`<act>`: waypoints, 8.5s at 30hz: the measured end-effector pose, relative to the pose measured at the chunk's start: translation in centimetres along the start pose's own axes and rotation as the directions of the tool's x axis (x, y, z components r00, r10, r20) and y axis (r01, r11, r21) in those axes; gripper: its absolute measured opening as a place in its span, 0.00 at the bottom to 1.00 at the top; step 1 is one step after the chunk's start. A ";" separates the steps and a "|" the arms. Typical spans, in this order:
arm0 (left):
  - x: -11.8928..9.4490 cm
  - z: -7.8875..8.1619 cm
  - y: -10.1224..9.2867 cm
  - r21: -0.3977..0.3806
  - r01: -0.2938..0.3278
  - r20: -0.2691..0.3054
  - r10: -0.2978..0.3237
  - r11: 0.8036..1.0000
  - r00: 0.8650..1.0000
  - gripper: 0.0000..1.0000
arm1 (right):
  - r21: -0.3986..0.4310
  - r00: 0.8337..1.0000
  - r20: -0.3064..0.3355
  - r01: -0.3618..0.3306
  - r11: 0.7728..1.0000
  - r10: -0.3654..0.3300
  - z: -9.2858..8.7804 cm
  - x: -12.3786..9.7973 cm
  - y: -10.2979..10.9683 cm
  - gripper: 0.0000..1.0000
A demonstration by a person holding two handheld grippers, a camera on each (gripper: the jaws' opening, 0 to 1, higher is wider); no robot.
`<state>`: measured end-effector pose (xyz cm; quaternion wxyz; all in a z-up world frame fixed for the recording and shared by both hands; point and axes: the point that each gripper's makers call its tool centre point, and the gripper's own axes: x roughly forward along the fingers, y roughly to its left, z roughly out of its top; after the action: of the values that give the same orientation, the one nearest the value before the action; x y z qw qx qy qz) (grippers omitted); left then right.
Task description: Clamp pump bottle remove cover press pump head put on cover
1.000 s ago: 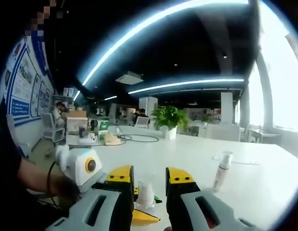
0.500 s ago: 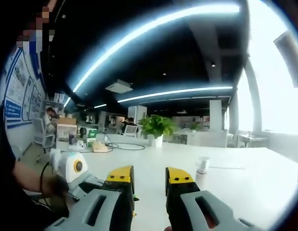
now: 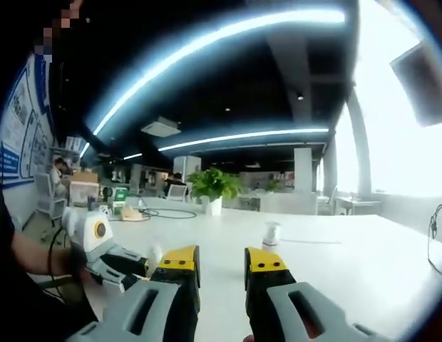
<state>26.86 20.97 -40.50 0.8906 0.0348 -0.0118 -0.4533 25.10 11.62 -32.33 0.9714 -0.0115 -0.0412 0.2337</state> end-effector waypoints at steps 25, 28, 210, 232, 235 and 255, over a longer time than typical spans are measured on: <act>-0.1 0.0 0.6 -0.001 -0.026 -0.004 0.026 1.000 1.000 0.15 | -0.028 0.999 -0.006 0.033 0.999 -0.033 -2.9 -1.1 -3.3 0.19; -0.1 0.0 0.9 0.010 -0.035 -0.005 0.035 0.999 0.999 0.15 | -0.022 0.999 -0.008 0.042 0.999 -0.042 -3.5 -1.1 -3.6 0.18; -0.1 4.0 13.3 -0.125 -0.256 0.068 0.265 0.959 0.962 0.23 | 0.072 0.994 0.008 0.108 0.992 -0.109 -6.3 -0.7 -5.3 0.15; -4.9 1.9 9.0 -0.061 -0.254 0.082 0.259 0.965 0.962 0.20 | 0.072 0.997 -0.003 0.083 0.994 -0.083 -6.6 -0.7 -5.0 0.15; -5.3 2.1 8.5 -0.067 -0.245 0.091 0.250 0.967 0.964 0.20 | 0.077 0.996 -0.004 0.087 0.993 -0.087 -6.6 -0.8 -5.1 0.15; -5.8 2.1 10.2 -0.093 -0.284 0.113 0.294 0.954 0.949 0.18 | 0.067 0.997 -0.006 0.080 0.995 -0.079 -6.6 -0.7 -4.8 0.14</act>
<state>31.58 31.55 -37.62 0.9455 -0.0297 -0.0554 -0.3194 27.19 7.01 -38.77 0.9798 0.0222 -0.0323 0.1961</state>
